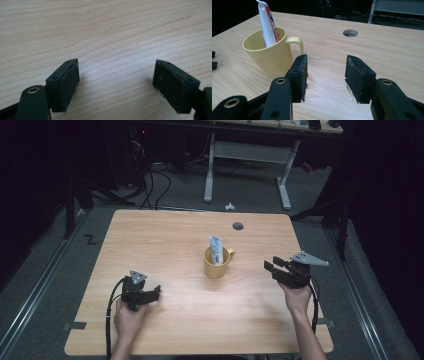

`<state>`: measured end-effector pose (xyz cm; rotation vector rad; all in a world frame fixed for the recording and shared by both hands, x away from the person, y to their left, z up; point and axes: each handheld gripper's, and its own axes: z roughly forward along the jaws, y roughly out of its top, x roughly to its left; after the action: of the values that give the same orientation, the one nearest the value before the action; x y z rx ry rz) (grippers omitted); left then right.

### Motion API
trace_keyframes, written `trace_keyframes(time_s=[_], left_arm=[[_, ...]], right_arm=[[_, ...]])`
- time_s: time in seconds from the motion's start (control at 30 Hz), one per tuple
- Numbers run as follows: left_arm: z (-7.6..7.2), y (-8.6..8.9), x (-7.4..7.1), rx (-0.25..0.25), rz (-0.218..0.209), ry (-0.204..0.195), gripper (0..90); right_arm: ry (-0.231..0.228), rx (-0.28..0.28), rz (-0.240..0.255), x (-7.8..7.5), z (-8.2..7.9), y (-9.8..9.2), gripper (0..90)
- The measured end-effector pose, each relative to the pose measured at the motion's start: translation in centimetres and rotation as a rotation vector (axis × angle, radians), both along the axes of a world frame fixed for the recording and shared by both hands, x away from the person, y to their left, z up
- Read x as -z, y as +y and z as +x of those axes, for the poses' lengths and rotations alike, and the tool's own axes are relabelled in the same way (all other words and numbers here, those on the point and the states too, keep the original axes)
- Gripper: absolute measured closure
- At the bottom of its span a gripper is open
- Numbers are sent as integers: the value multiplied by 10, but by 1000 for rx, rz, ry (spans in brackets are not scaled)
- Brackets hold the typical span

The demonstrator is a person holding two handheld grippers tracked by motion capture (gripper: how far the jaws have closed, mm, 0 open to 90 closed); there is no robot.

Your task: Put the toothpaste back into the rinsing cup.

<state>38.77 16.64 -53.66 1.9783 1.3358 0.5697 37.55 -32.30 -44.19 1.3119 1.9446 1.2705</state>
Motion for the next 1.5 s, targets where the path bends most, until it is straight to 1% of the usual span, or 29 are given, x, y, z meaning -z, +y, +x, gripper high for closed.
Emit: trace_keyframes(time_s=[0.17, 0.27, 0.5, 0.9, 1.13, 1.5], left_arm=[[0, 0, 0, 0, 0, 0, 216], [0, 0, 0, 0, 0, 0, 216], [0, 0, 0, 0, 0, 0, 216], [0, 0, 0, 0, 0, 0, 216], [0, 0, 0, 0, 0, 0, 216], [0, 0, 0, 0, 0, 0, 216]], right_arm=[[3, 10, -2, 4, -2, -3, 531], [12, 12, -4, 6, -2, -4, 530], [10, 28, -2, 9, -3, -9, 531], [32, 45, -3, 18, -6, -14, 532], [35, 39, -3, 20, -6, -13, 531], [53, 37, -4, 29, -7, -13, 533]])
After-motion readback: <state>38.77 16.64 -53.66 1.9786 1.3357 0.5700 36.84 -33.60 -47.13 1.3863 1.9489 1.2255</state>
